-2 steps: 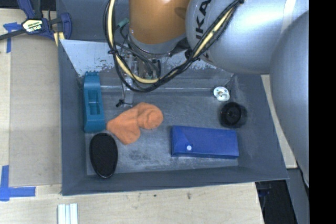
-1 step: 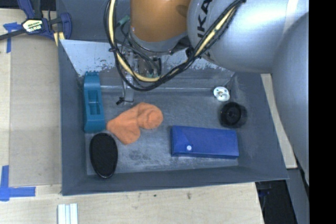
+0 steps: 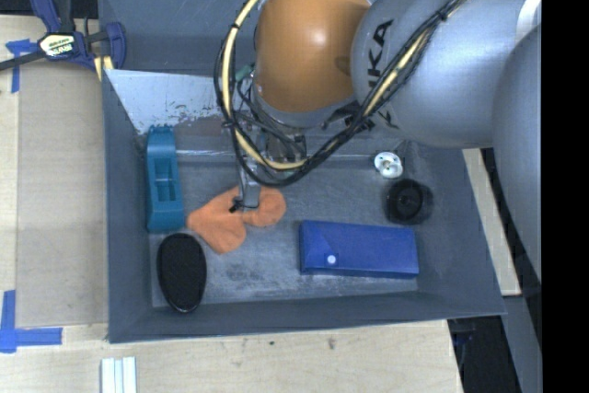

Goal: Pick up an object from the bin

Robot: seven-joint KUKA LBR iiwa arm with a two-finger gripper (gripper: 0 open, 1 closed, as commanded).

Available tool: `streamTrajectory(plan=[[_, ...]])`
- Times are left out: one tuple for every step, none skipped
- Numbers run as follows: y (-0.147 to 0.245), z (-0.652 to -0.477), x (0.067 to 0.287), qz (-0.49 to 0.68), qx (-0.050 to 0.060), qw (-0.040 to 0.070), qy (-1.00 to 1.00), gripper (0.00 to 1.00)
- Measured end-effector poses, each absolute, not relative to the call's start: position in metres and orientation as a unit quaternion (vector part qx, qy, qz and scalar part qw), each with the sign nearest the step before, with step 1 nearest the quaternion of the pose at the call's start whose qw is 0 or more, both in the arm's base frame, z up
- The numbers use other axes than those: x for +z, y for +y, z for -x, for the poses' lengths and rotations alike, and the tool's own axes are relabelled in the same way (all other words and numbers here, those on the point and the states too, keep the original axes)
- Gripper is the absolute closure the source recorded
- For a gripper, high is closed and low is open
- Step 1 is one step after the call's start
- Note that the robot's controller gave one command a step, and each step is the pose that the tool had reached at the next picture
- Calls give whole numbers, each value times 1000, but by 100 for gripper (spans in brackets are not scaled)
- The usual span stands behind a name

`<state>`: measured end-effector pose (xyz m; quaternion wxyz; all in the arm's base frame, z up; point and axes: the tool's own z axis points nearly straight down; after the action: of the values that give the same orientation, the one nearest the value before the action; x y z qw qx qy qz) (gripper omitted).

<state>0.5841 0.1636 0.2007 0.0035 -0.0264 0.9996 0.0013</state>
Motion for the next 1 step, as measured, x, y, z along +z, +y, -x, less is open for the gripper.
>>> streamTrajectory(plan=[[162,-584,148,31,-1,3,1000,0]])
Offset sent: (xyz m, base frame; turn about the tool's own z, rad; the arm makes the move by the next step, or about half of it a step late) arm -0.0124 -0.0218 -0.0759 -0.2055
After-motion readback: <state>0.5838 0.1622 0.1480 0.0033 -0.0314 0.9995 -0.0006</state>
